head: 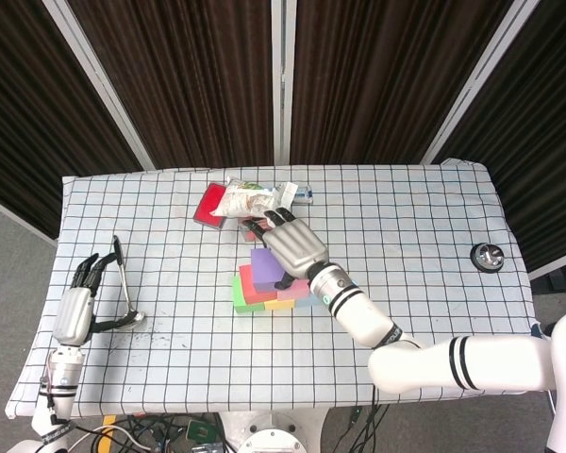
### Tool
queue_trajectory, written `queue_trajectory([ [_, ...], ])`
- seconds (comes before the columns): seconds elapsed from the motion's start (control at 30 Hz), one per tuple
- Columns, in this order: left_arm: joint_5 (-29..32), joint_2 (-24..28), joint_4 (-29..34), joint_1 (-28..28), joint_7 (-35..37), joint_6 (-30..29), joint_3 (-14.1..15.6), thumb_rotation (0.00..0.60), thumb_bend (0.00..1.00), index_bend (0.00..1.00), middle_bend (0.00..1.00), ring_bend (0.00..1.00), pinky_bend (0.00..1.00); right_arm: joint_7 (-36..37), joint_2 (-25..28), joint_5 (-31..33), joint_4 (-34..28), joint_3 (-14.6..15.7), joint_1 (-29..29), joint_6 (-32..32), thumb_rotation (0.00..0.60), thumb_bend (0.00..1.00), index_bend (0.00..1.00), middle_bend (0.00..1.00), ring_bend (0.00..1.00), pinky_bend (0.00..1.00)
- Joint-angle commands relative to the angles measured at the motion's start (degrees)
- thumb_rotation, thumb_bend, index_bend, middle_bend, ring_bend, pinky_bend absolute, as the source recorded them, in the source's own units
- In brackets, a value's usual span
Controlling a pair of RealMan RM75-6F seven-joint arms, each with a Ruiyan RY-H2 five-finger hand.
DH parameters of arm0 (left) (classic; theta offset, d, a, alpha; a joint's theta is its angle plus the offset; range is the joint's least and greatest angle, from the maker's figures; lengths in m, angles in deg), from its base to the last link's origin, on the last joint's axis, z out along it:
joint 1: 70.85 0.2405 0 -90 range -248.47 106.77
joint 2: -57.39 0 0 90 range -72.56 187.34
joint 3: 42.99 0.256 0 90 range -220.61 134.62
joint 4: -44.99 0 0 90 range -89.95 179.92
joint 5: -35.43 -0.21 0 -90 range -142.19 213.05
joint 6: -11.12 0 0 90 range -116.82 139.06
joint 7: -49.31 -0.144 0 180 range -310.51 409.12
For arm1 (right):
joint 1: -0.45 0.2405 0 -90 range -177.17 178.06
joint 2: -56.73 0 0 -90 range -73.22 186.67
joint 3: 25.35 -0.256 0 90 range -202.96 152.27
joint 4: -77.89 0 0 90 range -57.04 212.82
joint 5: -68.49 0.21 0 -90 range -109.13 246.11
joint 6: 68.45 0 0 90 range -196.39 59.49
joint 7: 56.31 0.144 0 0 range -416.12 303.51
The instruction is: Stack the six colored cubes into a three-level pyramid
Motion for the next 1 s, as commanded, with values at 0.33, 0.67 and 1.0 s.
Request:
queue_trajectory([
  [0.33, 0.0, 0.0, 0.1, -0.1, 0.0, 0.0, 0.0, 0.600, 0.00, 0.09, 0.12, 0.00, 0.01, 0.8, -0.3, -0.6, 0.4, 0.4, 0.0, -0.3, 0.600, 0.10, 0.00, 0.44, 0.02, 0.00],
  [0.67, 0.2, 0.0, -0.1, -0.1, 0.2, 0.2, 0.0, 0.600, 0.00, 0.09, 0.12, 0.00, 0.01, 0.8, -0.5, -0.2, 0.7, 0.8, 0.4, -0.4, 0.600, 0.10, 0.00, 0.43, 0.02, 0.00],
  [1.0, 0.2, 0.0, -0.2, -0.1, 0.2, 0.4, 0.0, 0.600, 0.00, 0.09, 0.12, 0.00, 0.01, 1.3, -0.5, -0.2, 0.8, 0.9, 0.3, -0.2, 0.600, 0.10, 0.00, 0.36, 0.02, 0.00],
])
